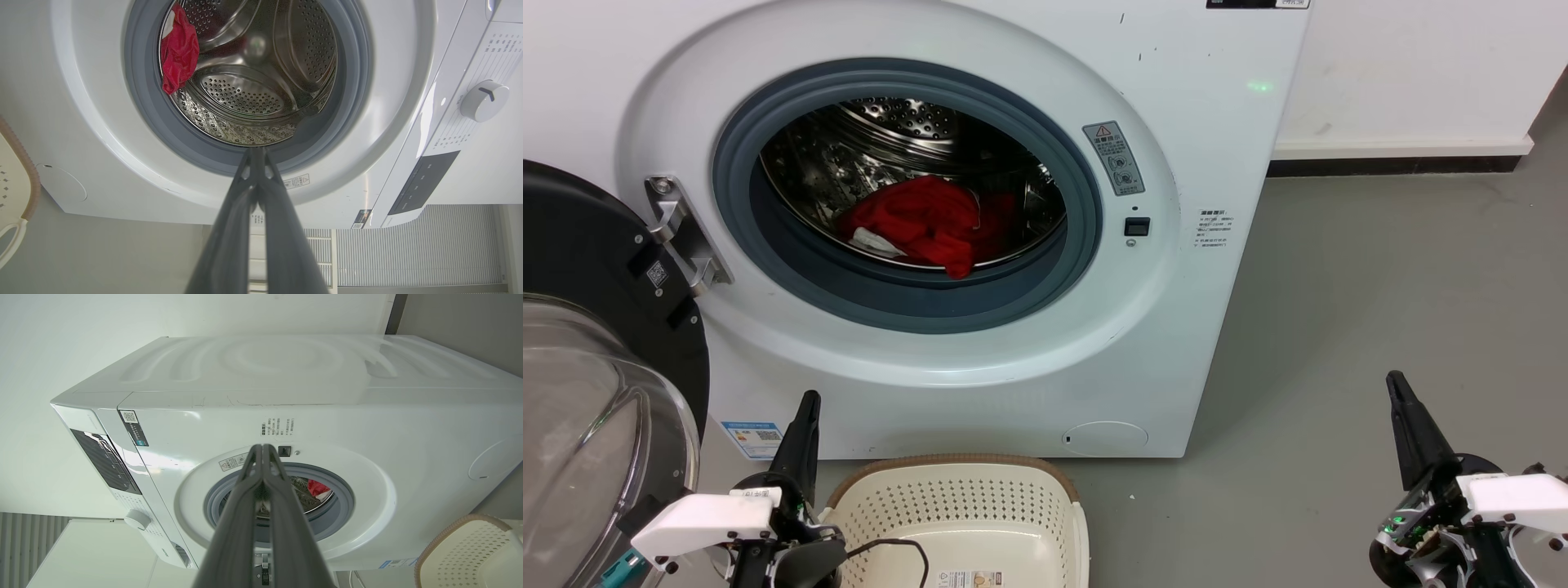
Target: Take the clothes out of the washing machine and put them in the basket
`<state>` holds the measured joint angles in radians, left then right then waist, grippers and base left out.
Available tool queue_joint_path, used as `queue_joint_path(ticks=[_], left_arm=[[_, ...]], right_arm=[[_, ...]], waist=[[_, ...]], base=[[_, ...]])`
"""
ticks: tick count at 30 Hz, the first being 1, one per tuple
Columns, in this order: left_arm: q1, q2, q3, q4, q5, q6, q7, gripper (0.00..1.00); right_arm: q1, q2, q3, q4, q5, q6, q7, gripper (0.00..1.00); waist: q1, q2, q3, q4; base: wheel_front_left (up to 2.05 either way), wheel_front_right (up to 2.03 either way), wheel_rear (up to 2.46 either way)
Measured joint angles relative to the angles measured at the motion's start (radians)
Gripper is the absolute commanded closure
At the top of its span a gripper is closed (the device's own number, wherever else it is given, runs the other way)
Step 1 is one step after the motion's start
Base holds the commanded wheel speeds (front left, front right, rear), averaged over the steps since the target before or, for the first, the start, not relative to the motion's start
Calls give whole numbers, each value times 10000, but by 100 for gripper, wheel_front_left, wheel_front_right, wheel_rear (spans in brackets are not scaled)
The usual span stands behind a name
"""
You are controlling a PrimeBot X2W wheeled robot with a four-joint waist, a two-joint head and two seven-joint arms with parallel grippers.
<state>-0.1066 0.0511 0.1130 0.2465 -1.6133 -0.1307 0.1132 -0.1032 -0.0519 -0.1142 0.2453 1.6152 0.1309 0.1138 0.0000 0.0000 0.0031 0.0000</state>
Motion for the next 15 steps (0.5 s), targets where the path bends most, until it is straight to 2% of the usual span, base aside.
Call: queue_joint_path(ticks=[15], left_arm=[[0,0,0,0,0,0,0,100]], right_arm=[[0,0,0,0,0,0,0,100]], waist=[[0,0,0,0]], base=[[0,0,0]])
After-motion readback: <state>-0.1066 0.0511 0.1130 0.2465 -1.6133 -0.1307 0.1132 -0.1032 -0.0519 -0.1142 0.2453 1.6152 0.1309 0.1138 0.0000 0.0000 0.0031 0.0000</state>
